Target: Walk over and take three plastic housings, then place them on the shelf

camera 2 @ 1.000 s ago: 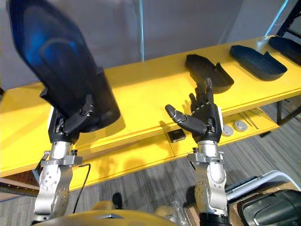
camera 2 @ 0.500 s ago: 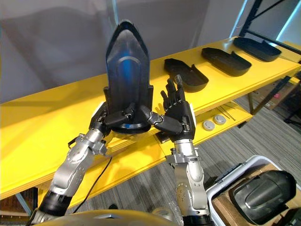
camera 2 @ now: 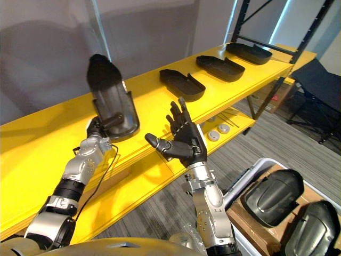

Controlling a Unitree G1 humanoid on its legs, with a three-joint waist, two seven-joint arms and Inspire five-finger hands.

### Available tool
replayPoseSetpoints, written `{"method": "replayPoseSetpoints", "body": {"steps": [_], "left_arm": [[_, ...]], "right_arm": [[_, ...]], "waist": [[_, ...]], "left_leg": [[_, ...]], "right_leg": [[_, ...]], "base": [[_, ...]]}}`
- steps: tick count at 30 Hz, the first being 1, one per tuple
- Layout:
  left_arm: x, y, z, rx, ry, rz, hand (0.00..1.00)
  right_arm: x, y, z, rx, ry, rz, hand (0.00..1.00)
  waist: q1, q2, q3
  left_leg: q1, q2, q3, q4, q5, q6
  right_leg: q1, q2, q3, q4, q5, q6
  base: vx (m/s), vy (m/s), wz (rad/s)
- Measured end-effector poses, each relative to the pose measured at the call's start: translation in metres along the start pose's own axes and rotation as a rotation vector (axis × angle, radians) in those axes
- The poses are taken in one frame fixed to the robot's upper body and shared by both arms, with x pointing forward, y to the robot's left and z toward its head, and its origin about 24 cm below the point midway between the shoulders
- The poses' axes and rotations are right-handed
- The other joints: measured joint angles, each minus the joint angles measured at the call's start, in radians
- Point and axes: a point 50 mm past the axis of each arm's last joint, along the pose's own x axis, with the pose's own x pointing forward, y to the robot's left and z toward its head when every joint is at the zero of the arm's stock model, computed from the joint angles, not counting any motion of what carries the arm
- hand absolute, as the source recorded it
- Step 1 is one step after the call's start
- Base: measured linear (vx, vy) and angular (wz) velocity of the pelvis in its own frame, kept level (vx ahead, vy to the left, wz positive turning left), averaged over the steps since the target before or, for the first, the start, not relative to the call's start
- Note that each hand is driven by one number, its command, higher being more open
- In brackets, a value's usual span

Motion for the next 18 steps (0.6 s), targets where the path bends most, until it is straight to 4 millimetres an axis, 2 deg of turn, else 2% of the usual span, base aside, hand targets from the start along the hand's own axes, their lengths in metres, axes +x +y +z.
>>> {"method": "replayPoseSetpoints", "body": {"steps": [4,14,18], "left_arm": [[0.006,0.008,0.009,-0.077,0.014,0.045,0.00],[0.006,0.004,0.000,-0.171,0.104,-0.010,0.00],[0.007,0.005,-0.002,-0.219,0.128,-0.009,0.00]], "right_arm": [[-0.002,0.010,-0.009,0.029,0.047,0.039,1.00],[-0.009,0.013,-0.019,0.018,0.124,0.051,1.00],[-0.010,0.011,-0.020,0.007,0.155,0.059,1.00]], "waist": [[-0.019,0.003,-0.001],[-0.024,0.029,0.001],[-0.022,0.031,0.003]], "left_leg": [[-0.006,0.010,0.018,0.000,0.002,-0.002],[-0.006,0.013,0.035,0.000,0.008,-0.004],[-0.010,0.015,0.035,0.000,0.006,-0.006]], "right_leg": [[-0.016,0.011,0.020,-0.001,0.009,-0.004],[-0.030,0.017,0.041,-0.001,0.015,-0.003],[-0.033,0.017,0.044,-0.018,0.018,-0.005]], "base": [[-0.01,-0.006,-0.14],[0.00,-0.001,-0.05],[0.00,0.000,0.00]]}}
